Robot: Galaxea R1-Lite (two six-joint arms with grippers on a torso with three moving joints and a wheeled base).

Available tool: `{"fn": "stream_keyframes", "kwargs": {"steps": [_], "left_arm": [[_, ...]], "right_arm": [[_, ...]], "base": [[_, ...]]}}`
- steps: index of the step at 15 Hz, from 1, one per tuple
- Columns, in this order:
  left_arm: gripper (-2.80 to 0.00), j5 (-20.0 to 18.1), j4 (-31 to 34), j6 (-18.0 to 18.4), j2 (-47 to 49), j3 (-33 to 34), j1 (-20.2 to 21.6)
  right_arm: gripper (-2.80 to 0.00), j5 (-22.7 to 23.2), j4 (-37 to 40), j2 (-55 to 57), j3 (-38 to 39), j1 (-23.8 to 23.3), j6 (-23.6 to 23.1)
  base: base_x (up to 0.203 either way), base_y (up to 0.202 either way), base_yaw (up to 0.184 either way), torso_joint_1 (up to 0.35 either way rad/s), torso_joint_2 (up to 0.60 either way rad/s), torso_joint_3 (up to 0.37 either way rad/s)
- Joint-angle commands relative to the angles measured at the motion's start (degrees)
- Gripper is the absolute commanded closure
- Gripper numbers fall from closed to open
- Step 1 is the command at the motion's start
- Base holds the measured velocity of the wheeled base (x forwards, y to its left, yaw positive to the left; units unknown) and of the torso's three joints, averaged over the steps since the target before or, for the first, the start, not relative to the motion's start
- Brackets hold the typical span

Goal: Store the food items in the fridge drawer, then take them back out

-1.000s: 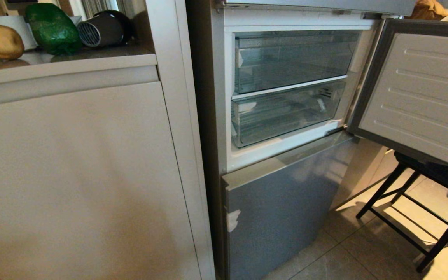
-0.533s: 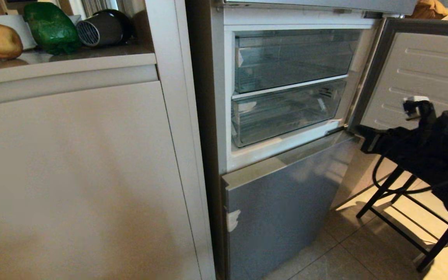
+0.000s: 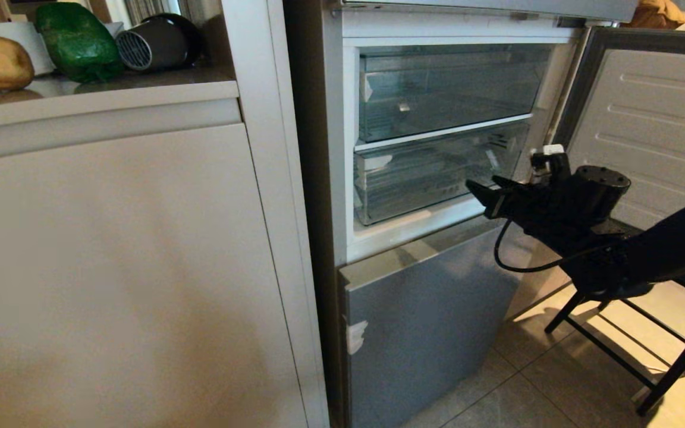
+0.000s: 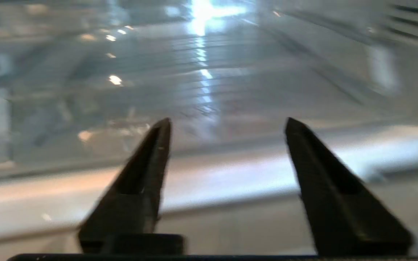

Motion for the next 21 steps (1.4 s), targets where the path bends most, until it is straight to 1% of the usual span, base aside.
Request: {"fn": "stream_keyframes", "kwargs": {"steps": [1,3,4,5,12,17,19,21], "left_arm": [[0.0,0.01,-0.03,-0.02,0.06,0.62,0.01],[0.0,0.0,-0.03,-0.02,-0.02,0.62,0.01],[0.0,0.0,-0.03,-0.02,-0.02,0.62,0.01],[0.0,0.01,-0.03,-0.02,-0.02,0.62,0.01],[0.0,0.01,-0.03,-0.02,-0.02,0.62,0.01],[0.0,0.01,-0.03,-0.02,-0.02,0.62,0.01],[0.0,0.01,-0.03,-0.02,-0.02,0.62,0.01],[0.0,0.01,-0.03,-0.02,-0.02,0.62,0.01]], "right_arm": [[-2.8,-0.07,-0.3,3.39,-3.57,2.06,-1.34],[-2.8,-0.76,-0.11,5.81,-6.72,3.2,-5.37],[-2.8,-1.93,-0.08,6.83,-8.17,3.31,-6.99],[-2.8,-2.98,-0.07,7.13,-8.88,3.34,-7.74],[-2.8,-3.07,-0.09,3.69,-9.32,3.25,-8.29],[-2.8,-3.14,1.9,4.68,-13.15,2.63,-9.46],[-2.8,-3.15,2.43,6.91,-18.18,2.46,-9.51],[-2.8,-3.23,4.51,8.9,-22.27,2.23,-9.55]], "base": [[0.0,0.0,0.0,0.0,0.0,0.0],[0.0,0.0,0.0,0.0,0.0,0.0],[0.0,0.0,0.0,0.0,0.0,0.0],[0.0,0.0,0.0,0.0,0.0,0.0],[0.0,0.0,0.0,0.0,0.0,0.0],[0.0,0.0,0.0,0.0,0.0,0.0],[0.0,0.0,0.0,0.0,0.0,0.0],[0.0,0.0,0.0,0.0,0.0,0.0]]}}
